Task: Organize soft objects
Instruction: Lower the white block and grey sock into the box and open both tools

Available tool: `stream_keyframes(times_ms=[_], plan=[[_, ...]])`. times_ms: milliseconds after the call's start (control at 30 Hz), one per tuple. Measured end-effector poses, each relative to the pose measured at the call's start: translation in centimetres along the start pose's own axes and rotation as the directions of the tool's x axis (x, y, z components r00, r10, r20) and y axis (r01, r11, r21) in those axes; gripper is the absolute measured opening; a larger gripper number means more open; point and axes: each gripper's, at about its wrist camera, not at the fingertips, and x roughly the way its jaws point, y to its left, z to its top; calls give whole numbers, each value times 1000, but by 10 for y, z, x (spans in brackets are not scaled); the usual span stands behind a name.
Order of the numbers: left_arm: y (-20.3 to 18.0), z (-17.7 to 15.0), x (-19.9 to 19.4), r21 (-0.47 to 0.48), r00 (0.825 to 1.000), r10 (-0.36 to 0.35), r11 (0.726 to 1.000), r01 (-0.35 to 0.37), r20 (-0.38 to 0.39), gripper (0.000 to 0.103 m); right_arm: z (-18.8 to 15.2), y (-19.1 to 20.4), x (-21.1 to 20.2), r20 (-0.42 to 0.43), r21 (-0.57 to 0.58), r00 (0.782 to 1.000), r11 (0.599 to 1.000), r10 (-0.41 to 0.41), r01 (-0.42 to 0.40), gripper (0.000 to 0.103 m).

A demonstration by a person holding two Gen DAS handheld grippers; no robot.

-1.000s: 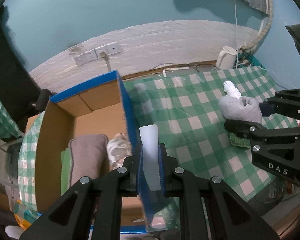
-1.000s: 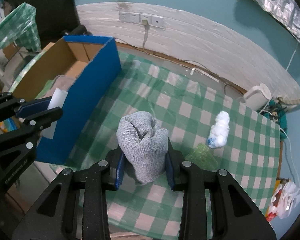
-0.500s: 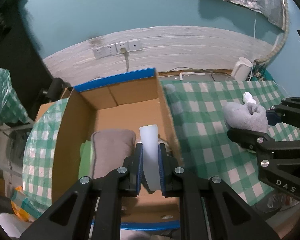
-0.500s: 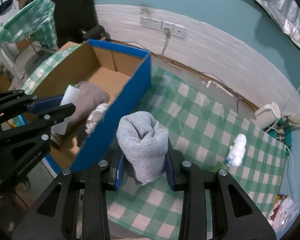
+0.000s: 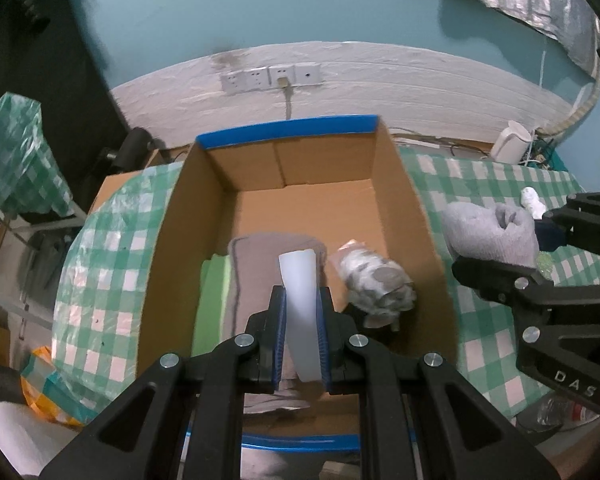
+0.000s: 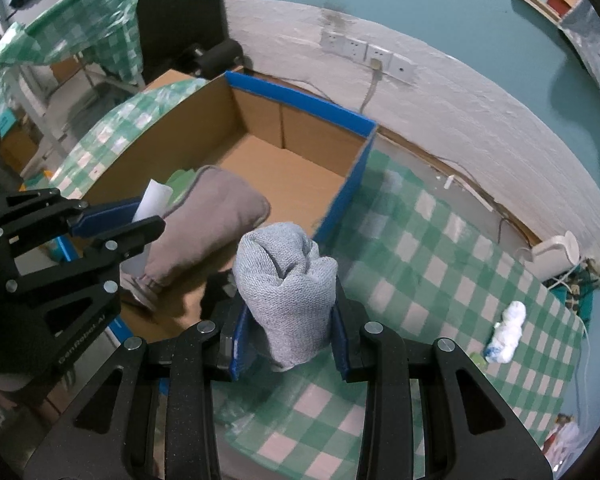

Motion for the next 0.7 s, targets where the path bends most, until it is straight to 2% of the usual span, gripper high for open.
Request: stream_keyframes(times_ms=[500, 567, 600, 700], plan=[[42, -5, 17, -78, 999, 11, 997, -15, -42, 16, 24, 33, 27, -34, -40, 999, 999, 30, -32, 33], [46, -6, 19, -88, 998, 16, 996, -21, -53, 18, 25, 35, 29, -33, -40, 999, 998, 38, -40, 34], [48, -7, 20, -90, 998, 15, 996, -20, -58, 22, 26, 36, 30, -32, -34, 998, 998, 47, -48, 41], [50, -8, 21, -93, 998, 22, 995, -28, -63, 39, 27, 36, 30, -27, -36, 999, 999, 37, -38, 48]])
